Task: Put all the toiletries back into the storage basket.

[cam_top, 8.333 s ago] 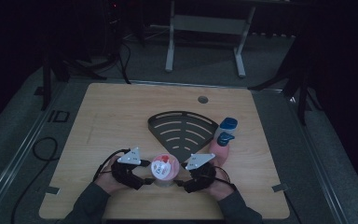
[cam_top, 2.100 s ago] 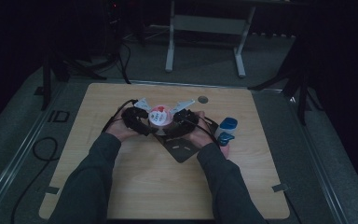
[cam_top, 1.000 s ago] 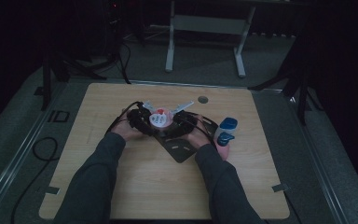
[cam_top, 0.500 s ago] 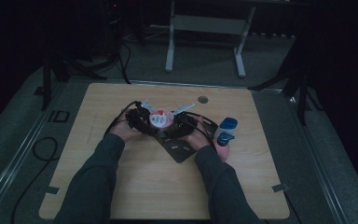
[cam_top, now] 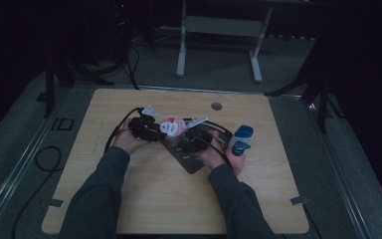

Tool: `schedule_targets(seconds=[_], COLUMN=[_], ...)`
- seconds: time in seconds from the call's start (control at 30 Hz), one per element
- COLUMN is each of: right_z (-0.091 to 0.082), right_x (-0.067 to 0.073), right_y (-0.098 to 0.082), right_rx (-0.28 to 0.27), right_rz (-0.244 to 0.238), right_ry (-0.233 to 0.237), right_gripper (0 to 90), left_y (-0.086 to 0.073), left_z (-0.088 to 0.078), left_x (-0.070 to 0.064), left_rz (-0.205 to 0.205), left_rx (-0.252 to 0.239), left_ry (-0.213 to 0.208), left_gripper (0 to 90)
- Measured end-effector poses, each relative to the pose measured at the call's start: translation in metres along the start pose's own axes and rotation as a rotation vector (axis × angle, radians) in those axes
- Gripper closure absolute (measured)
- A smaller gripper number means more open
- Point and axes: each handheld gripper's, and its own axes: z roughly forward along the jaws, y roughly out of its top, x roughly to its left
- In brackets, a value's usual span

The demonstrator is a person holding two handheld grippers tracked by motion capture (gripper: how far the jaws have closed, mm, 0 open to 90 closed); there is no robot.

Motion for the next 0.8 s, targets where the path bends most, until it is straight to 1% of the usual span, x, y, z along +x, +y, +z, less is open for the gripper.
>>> schedule_targets(seconds=[0.07, 0.1, 0.13, 0.17, 0.2, 0.23, 0.3, 0.37, 0.4, 0.43, 0.47, 0.5, 0.57, 0.63, 0.8], right_z=[-0.005, -0.009, -0.012, -0.016, -0.019, -0.023, -0.028, -0.033, -0.036, -0.039, -0.039, -0.044, -0.049, -0.055, -0.073], right_x=[0.006, 0.007, 0.009, 0.01, 0.012, 0.013, 0.016, 0.018, 0.02, 0.022, 0.022, 0.026, 0.028, 0.031, 0.035], right_y=[-0.002, -0.003, -0.004, -0.005, -0.006, -0.008, -0.012, -0.016, -0.018, -0.019, -0.019, -0.022, -0.024, -0.026, -0.03], right_rx=[0.002, 0.0, 0.001, -0.001, 0.003, 0.012, 0.038, 0.046, 0.046, 0.049, 0.049, 0.051, 0.046, 0.044, 0.021], right_rz=[0.002, 0.014, 0.027, 0.029, 0.033, 0.021, -0.005, -0.003, -0.006, -0.014, -0.014, -0.025, -0.036, -0.049, -0.07], right_ry=[0.012, 0.02, 0.036, 0.043, 0.039, 0.042, 0.022, 0.029, 0.032, 0.029, 0.029, 0.021, 0.027, 0.015, 0.011], right_gripper=[58.8, 63.2, 65.6, 68.0, 68.8, 68.8, 67.6, 65.0, 64.9, 65.3, 65.3, 66.5, 68.6, 69.9, 72.4], left_y=[0.0, 0.001, 0.001, 0.0, 0.0, -0.002, -0.005, -0.008, -0.009, -0.011, -0.011, -0.014, -0.017, -0.021, -0.028], left_z=[-0.001, -0.001, -0.001, -0.001, -0.001, -0.001, 0.0, 0.0, 0.001, 0.002, 0.002, 0.003, 0.003, 0.003, 0.004], left_x=[-0.003, -0.008, -0.011, -0.014, -0.017, -0.02, -0.025, -0.03, -0.033, -0.035, -0.035, -0.038, -0.042, -0.043, -0.049], left_rz=[0.002, 0.012, 0.018, 0.026, 0.027, 0.026, 0.035, 0.041, 0.052, 0.056, 0.056, 0.062, 0.061, 0.062, 0.067], left_rx=[-0.002, -0.006, -0.003, -0.002, -0.001, -0.005, -0.013, -0.015, -0.014, -0.01, -0.01, -0.01, -0.013, -0.014, -0.008], left_ry=[0.005, -0.001, -0.002, 0.002, -0.003, -0.013, -0.017, -0.025, -0.025, -0.024, -0.024, -0.027, -0.025, -0.03, -0.031], left_gripper=[55.3, 56.7, 57.7, 58.5, 58.9, 59.0, 59.0, 58.7, 58.5, 58.1, 57.8, 57.6, 57.1, 57.0, 56.5])
